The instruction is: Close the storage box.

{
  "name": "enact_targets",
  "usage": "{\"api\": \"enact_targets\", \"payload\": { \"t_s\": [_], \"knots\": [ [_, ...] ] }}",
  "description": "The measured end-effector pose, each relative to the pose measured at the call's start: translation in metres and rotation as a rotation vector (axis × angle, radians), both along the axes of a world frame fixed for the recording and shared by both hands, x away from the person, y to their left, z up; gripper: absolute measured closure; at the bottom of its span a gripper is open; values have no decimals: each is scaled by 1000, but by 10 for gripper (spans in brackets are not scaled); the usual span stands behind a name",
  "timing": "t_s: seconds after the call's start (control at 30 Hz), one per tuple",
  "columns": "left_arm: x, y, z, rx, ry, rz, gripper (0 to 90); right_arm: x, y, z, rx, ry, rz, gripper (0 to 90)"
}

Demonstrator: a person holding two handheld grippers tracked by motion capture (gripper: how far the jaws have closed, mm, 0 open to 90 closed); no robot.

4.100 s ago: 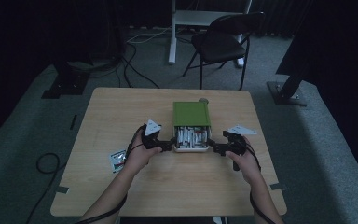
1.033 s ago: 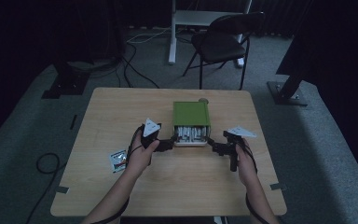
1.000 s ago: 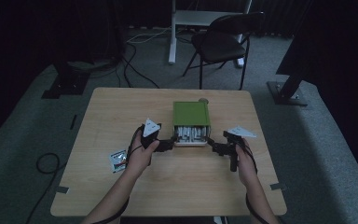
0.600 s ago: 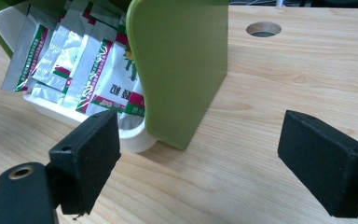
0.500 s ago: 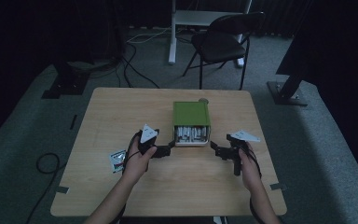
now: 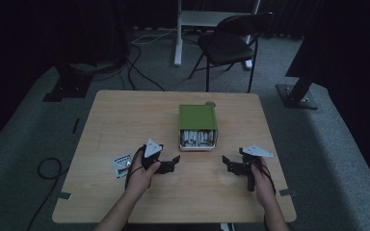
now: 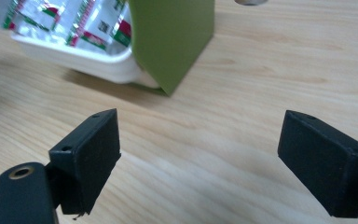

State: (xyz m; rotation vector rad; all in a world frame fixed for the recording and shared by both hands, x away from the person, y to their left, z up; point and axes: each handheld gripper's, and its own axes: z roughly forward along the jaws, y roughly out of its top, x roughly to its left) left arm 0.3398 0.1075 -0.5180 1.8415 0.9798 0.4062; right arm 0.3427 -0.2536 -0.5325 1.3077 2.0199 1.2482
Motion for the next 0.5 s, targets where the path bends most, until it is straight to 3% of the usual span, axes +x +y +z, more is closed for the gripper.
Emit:
{"api": "enact_targets", "payload": {
  "t_s": [0.5],
  "knots": [
    [-17, 4, -16, 57, 60, -27, 149, -20, -15, -16, -51, 39, -7, 127]
  ]
}}
